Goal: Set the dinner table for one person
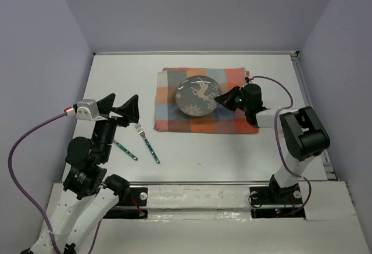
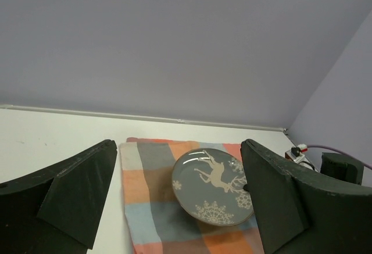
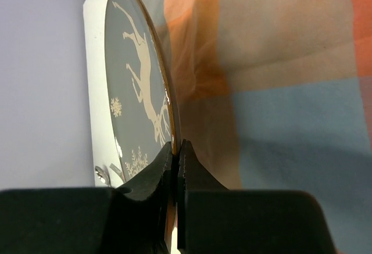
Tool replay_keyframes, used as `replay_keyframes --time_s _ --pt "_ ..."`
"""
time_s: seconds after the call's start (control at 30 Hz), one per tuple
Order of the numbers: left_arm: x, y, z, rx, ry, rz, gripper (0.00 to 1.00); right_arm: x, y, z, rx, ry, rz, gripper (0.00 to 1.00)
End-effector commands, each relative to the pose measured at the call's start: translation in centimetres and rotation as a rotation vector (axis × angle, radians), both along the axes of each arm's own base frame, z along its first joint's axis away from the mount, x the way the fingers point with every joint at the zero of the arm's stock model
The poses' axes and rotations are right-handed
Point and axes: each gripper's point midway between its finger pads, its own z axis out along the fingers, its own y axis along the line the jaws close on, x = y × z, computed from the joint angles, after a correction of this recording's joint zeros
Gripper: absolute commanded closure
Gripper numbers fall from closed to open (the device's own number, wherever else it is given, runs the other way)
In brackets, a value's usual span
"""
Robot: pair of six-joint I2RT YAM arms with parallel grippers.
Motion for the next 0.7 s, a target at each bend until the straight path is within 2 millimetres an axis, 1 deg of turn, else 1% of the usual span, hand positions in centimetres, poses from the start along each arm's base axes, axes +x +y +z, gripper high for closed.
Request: replay_keyframes --time_s 0.0,0.03,0.07,0.13,0.2,0.23,0.27,0.33,0.37,0.4,0.43,0.47,0.5,0.6,0.63,0.67 --pt "0.2 -0.1 0.7 0.007 -0.028 0.001 0.01 1.8 1.1 3.6 0.077 -0.143 0.043 0.96" --pt "0.2 0.0 0.7 0.008 -0.028 0.003 0.01 1.8 1.2 3.2 0.072 -0.131 0.053 0.92" --pt "0.2 0.0 0.6 0.009 -0.025 0.004 0.01 1.8 1.2 2.3 0.065 -0.109 0.057 0.88" --pt "0.2 0.0 0.7 0.007 -0.027 0.004 0.01 1.6 1.1 1.1 0.036 -0.084 0.063 0.67" --pt "0.2 0.0 0.6 0.008 -0.026 0.006 0.01 1.4 0.9 0.4 0.008 -0.069 0.065 0.6" --pt "0.2 0.0 0.7 0.007 -0.027 0.004 0.01 1.2 0.5 -0.5 -0.019 -0.035 0.049 0.56" --pt "0.2 0.0 0.7 0.006 -0.027 0.004 0.01 1.0 0.2 -0.9 -0.05 -0.035 0.048 0.42" --pt "0.2 0.0 0.7 0.007 -0.028 0.002 0.01 0.9 -0.8 -0.8 -0.108 -0.026 0.016 0.3" --pt "0.1 -0.1 0.7 0.006 -0.028 -0.002 0.01 0.5 -1.3 -0.1 -0.144 -0.04 0.015 0.18" --pt "0.1 -0.1 0.7 0.005 -0.027 -0.001 0.01 0.7 -1.9 0.2 -0.178 -0.048 -0.013 0.13" --pt "0.1 -0.1 0.7 0.005 -0.028 -0.003 0.01 0.6 -2.4 0.8 -0.222 -0.075 -0.014 0.1" --pt "0.1 -0.2 0.7 0.004 -0.029 -0.006 0.01 0.5 -2.8 1.4 -0.231 -0.073 -0.03 0.08" --pt "0.0 -0.2 0.8 0.003 -0.031 -0.011 0.01 0.2 -3.7 2.7 -0.284 -0.101 -0.05 0.07" --pt "-0.3 -0.3 1.0 -0.004 -0.041 -0.02 0.01 -0.4 -5.6 5.0 -0.388 -0.16 -0.083 0.08" --pt "-0.4 -0.4 1.1 -0.006 -0.044 -0.029 0.01 -1.2 -6.6 4.9 -0.438 -0.132 -0.1 0.09" --pt "-0.6 -0.3 1.3 -0.011 -0.054 -0.031 0.01 -1.2 -9.1 7.3 -0.524 -0.187 -0.202 0.14"
